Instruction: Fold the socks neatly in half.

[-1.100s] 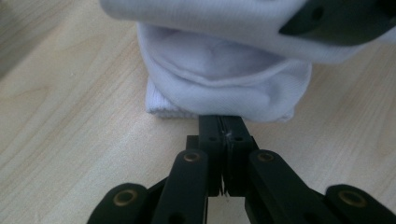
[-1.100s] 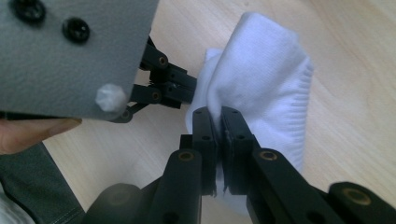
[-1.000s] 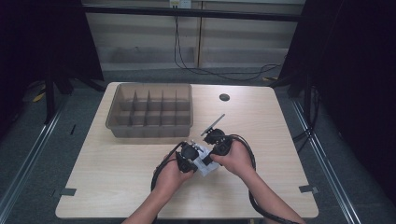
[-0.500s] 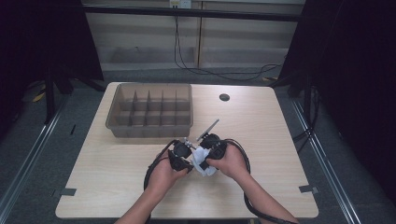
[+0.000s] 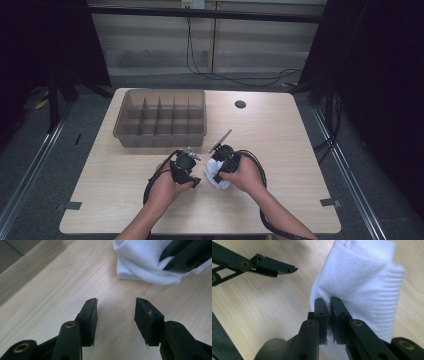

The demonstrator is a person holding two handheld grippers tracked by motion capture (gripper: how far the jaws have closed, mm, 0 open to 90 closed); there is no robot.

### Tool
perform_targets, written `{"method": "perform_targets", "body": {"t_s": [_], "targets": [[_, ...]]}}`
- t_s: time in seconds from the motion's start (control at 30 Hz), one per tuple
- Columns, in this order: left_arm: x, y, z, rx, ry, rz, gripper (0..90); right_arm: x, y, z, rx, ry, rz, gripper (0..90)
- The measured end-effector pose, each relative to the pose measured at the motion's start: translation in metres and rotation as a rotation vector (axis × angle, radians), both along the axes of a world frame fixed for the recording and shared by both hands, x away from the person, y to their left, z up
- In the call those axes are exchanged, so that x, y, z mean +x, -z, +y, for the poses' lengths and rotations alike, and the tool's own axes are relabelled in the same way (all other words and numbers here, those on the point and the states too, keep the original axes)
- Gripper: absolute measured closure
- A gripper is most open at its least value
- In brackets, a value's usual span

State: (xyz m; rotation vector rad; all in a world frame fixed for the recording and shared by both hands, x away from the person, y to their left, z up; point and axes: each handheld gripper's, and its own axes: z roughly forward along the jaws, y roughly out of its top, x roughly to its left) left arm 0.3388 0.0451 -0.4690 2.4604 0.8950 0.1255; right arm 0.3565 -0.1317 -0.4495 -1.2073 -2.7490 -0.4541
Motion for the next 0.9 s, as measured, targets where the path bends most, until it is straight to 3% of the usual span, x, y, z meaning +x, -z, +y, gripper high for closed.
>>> {"method": "perform_targets", "body": {"t_s": [0.23, 0.4, 0.67, 0.9], "targets": [[0.001, 0.000, 0.011, 0.000, -0.011, -0.011, 50.2, 0.001, -0.003, 0.000, 0.008, -0.002, 0.012, 78.4], [0.003, 0.001, 0.018, 0.006, -0.015, -0.014, 49.3, 0.000, -0.008, 0.003, -0.011, -0.014, 0.009, 74.0], [0.002, 0.001, 0.017, -0.006, -0.024, -0.015, 49.4, 0.002, -0.021, 0.002, -0.009, -0.003, -0.004, 71.1], [0.002, 0.003, 0.016, 0.005, -0.012, -0.013, 49.7, 0.002, -0.024, 0.000, -0.007, -0.001, -0.008, 69.9]]}}
